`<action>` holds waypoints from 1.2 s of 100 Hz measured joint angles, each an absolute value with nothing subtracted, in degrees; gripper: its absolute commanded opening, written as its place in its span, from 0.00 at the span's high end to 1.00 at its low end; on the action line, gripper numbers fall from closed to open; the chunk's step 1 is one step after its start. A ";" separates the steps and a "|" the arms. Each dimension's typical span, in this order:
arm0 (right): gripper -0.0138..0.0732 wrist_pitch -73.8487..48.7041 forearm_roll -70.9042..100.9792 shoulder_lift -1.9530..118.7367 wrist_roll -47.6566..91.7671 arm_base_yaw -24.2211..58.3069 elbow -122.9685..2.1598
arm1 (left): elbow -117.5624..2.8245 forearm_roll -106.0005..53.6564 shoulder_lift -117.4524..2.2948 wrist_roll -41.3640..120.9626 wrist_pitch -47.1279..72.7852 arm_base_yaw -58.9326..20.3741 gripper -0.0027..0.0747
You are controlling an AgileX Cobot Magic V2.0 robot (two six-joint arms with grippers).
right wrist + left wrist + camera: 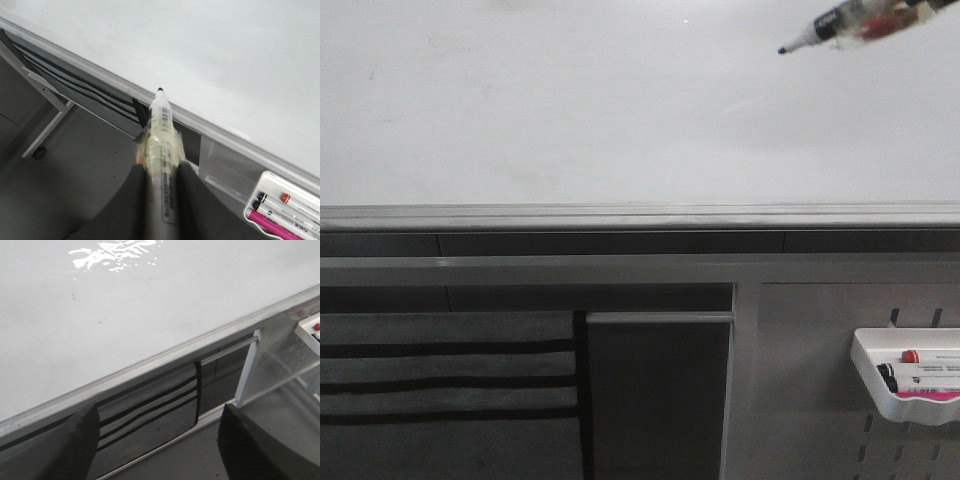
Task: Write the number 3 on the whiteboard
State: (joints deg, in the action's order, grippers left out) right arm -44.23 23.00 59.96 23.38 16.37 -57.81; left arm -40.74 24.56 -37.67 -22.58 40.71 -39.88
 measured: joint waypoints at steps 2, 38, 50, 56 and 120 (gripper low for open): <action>0.82 -45.00 23.14 60.88 23.38 16.26 -59.09 | -40.74 25.26 -37.67 -22.79 40.71 -39.88 0.37; 0.82 -63.57 24.84 80.18 27.58 15.42 -82.19 | -41.03 15.06 -43.43 -11.25 40.68 -39.88 0.47; 0.82 -69.95 26.81 87.05 29.12 15.42 -91.63 | -41.08 4.20 -45.37 1.16 41.51 -39.88 0.47; 0.82 -70.60 27.46 89.86 29.36 15.42 -95.90 | -41.08 -0.83 -46.28 6.59 42.05 -39.88 0.47; 0.82 -71.36 28.98 98.70 33.78 17.09 -106.08 | -50.25 -25.44 -59.17 36.00 47.04 -19.80 0.47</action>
State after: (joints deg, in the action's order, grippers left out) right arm -71.36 28.98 98.70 33.79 17.09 -106.08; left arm -50.25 -25.44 -59.17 36.00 47.04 -19.80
